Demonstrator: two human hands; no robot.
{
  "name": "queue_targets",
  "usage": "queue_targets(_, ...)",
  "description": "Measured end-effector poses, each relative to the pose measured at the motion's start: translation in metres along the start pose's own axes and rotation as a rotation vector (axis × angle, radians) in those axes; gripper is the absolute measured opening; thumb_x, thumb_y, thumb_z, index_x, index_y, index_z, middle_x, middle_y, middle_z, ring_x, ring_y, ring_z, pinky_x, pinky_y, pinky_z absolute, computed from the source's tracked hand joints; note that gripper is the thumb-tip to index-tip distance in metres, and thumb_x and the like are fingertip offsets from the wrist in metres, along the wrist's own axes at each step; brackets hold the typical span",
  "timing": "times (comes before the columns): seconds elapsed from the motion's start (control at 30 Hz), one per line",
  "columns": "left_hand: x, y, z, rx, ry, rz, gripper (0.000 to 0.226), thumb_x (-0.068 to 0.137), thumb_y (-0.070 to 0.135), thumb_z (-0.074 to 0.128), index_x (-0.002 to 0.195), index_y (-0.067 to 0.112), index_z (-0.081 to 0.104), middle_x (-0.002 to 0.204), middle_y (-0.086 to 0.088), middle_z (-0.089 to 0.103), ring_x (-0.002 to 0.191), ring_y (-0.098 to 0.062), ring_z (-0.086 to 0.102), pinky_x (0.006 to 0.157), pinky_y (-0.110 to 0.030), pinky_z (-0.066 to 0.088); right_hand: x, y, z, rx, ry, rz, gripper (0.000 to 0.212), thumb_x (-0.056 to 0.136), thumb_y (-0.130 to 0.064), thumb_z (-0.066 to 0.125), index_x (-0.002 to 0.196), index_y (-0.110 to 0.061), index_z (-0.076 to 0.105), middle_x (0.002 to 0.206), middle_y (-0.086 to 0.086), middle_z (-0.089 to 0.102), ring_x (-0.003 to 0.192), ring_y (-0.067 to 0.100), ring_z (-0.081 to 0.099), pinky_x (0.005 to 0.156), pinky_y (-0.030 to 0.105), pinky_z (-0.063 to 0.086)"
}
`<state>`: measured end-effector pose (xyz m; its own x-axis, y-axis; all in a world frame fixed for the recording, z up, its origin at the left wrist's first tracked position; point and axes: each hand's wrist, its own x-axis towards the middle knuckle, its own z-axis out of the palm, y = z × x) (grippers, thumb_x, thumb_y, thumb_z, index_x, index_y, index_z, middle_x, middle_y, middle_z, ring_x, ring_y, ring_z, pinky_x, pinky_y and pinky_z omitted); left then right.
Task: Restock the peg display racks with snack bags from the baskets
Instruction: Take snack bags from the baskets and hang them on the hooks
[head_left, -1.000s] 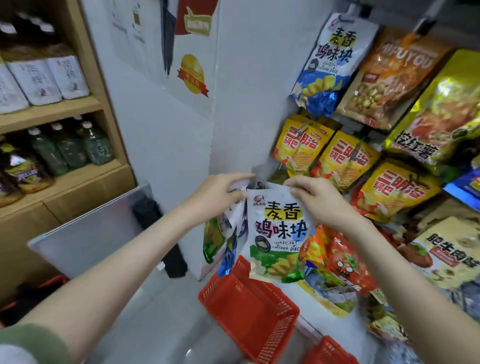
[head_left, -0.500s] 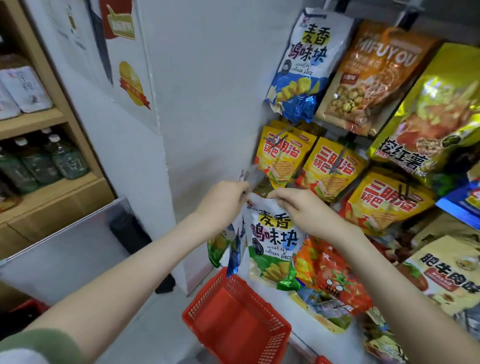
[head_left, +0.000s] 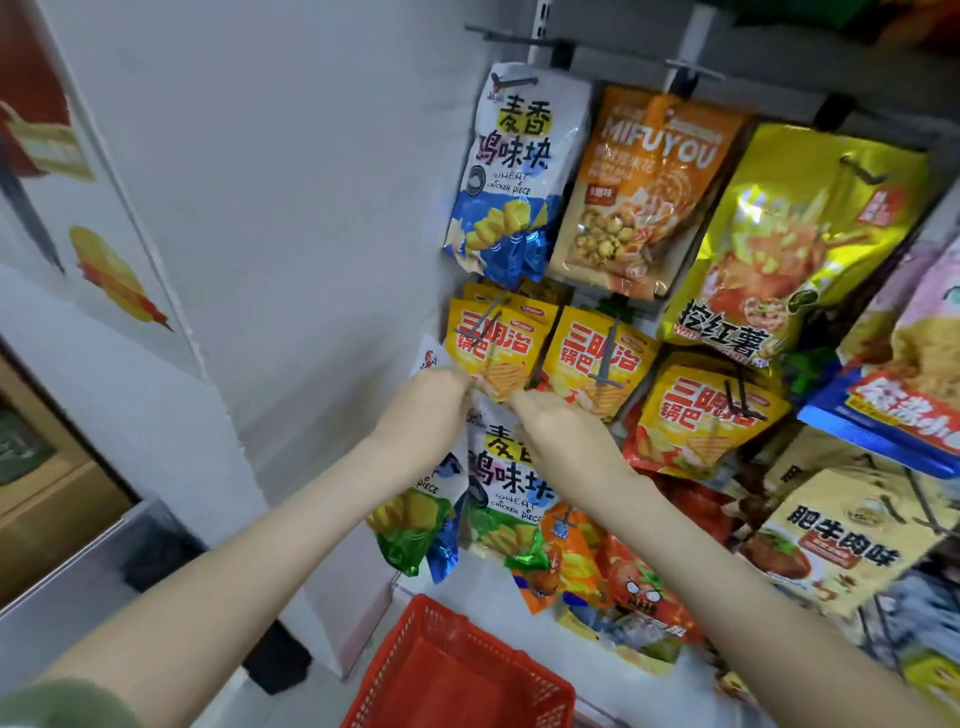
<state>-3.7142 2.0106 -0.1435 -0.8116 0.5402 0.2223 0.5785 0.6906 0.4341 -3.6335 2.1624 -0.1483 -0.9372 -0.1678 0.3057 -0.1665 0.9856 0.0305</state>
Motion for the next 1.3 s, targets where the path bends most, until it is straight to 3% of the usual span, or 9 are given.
queue_targets(0.17,0.002,-0.003,-0.015,-0.122,0.042,0.044,0.027,0.098,0.015,0.052,0.123,0.014,0.061,0.111,-0.01,0.068,0.098,-0.029,0.062,0.073,-0.028,0.038,0.011,0.015,0.0,-0.018,0.01,0.048,0.017,0.079,0.008,0.063,0.091,-0.004,0.057,0.077,0.011,0.061,0.07,0.032,0.062,0.05,0.029,0.038)
queue_targets(0.23,0.0,-0.009,-0.021,-0.13,0.055,0.011,0.037,0.098,0.016,0.052,0.135,0.019,0.049,0.104,-0.013,0.069,0.091,-0.034,0.063,0.072,-0.032,0.041,0.015,0.022,-0.005,-0.027,-0.045,0.092,0.002,0.094,-0.007,0.053,0.093,-0.007,0.053,0.085,0.01,0.061,0.079,0.032,0.061,0.058,0.033,0.042)
queue_targets(0.3,-0.001,-0.015,-0.023,-0.106,0.063,-0.033,0.044,0.098,0.017,0.051,0.14,0.021,0.04,0.098,-0.016,0.069,0.092,-0.036,0.062,0.073,-0.035,0.042,0.019,0.026,-0.009,-0.023,-0.054,0.128,0.017,0.1,-0.022,0.047,0.095,-0.007,0.053,0.087,0.008,0.061,0.082,0.029,0.06,0.061,0.034,0.046)
queue_targets(0.43,-0.003,-0.022,-0.031,-0.137,0.125,-0.104,0.04,0.097,0.018,0.051,0.136,0.02,0.042,0.088,-0.017,0.066,0.085,-0.035,0.061,0.068,-0.036,0.04,0.032,0.033,-0.025,0.167,0.022,0.24,0.018,0.097,-0.025,0.054,0.083,-0.016,0.048,0.07,-0.01,0.051,0.064,0.011,0.049,0.05,0.027,0.034)
queue_targets(0.53,0.001,-0.019,-0.046,-0.161,0.199,-0.108,0.036,0.097,0.019,0.052,0.132,0.018,0.046,0.093,-0.018,0.067,0.089,-0.038,0.061,0.073,-0.039,0.045,0.051,0.04,-0.041,0.336,0.06,0.32,0.021,0.095,-0.019,0.057,0.075,-0.017,0.049,0.06,-0.01,0.048,0.057,0.006,0.045,0.051,0.028,0.031)
queue_targets(0.73,0.019,-0.007,-0.084,-0.258,0.408,-0.133,0.032,0.098,0.017,0.047,0.13,0.016,0.051,0.094,-0.015,0.069,0.092,-0.035,0.062,0.082,-0.041,0.048,0.097,0.049,-0.082,0.366,0.262,0.306,0.015,0.097,-0.012,0.05,0.092,-0.005,0.062,0.081,0.005,0.061,0.072,0.018,0.051,0.06,0.029,0.027)
queue_targets(0.9,0.025,-0.001,-0.108,-0.384,0.581,-0.121,0.03,0.099,0.016,0.047,0.129,0.013,0.051,0.061,0.002,0.055,0.076,-0.029,0.057,0.077,-0.038,0.046,0.139,0.046,-0.108,0.415,0.385,0.331,0.013,0.097,-0.016,0.052,0.094,-0.005,0.059,0.082,0.005,0.061,0.073,0.019,0.054,0.063,0.031,0.036)
queue_targets(1.1,0.022,-0.002,-0.12,-0.454,0.613,-0.132,0.026,0.099,0.021,0.047,0.125,0.018,0.052,0.078,0.0,0.063,0.087,-0.022,0.061,0.073,-0.031,0.042,0.188,0.04,-0.121,0.392,0.437,0.278,0.019,0.098,-0.017,0.05,0.094,-0.003,0.062,0.085,0.008,0.064,0.078,0.023,0.058,0.073,0.041,0.05)
queue_targets(1.3,0.038,0.005,-0.13,-0.461,0.598,-0.146,0.023,0.098,0.022,0.05,0.12,0.02,0.056,0.076,0.003,0.057,0.083,-0.022,0.06,0.068,-0.029,0.038,0.226,0.044,-0.133,0.519,0.545,0.301,0.016,0.097,-0.017,0.053,0.096,-0.006,0.065,0.089,0.005,0.065,0.079,0.016,0.055,0.072,0.03,0.044)
